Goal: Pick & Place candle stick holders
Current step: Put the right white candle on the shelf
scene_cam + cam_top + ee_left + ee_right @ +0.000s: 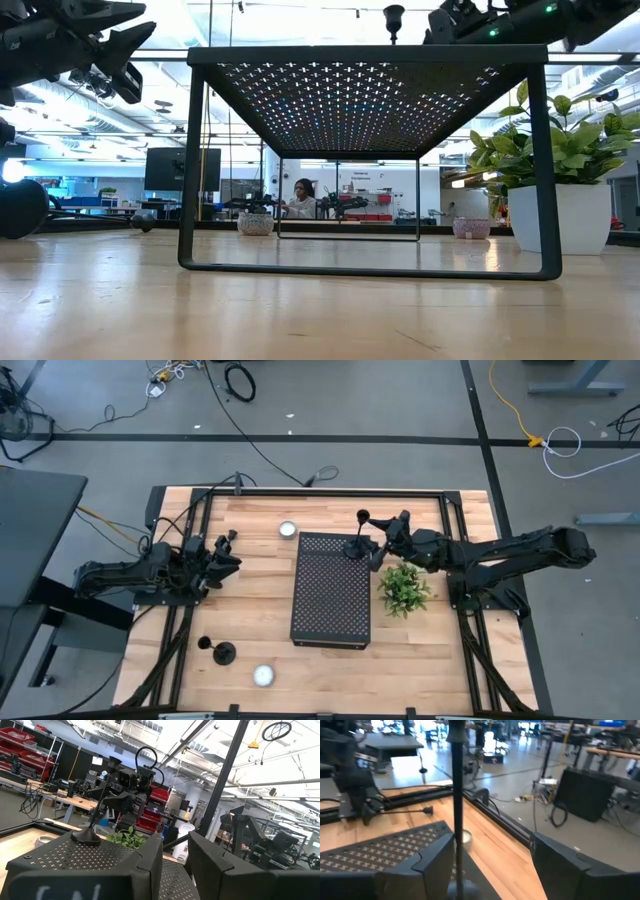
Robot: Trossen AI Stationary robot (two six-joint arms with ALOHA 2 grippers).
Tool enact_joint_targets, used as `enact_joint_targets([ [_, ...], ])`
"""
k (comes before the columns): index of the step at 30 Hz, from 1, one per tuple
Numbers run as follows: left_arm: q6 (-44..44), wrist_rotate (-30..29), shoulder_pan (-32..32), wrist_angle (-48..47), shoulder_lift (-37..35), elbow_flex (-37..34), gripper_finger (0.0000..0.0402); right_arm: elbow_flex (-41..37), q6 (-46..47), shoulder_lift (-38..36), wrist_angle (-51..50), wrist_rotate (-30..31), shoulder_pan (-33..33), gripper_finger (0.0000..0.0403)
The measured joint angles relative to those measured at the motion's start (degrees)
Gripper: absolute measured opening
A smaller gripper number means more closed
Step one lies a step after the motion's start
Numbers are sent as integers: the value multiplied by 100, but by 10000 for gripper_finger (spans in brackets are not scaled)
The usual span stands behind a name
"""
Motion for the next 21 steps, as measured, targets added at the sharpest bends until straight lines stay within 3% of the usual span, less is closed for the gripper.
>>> enact_joint_targets([
  [11, 0, 0, 1, -1, 0, 0, 94, 0, 744, -465, -1377, 1072, -143, 256],
  [21, 0, 0, 2, 0, 0, 0, 94, 0, 1728, -531, -1887, 796, -1132, 256],
])
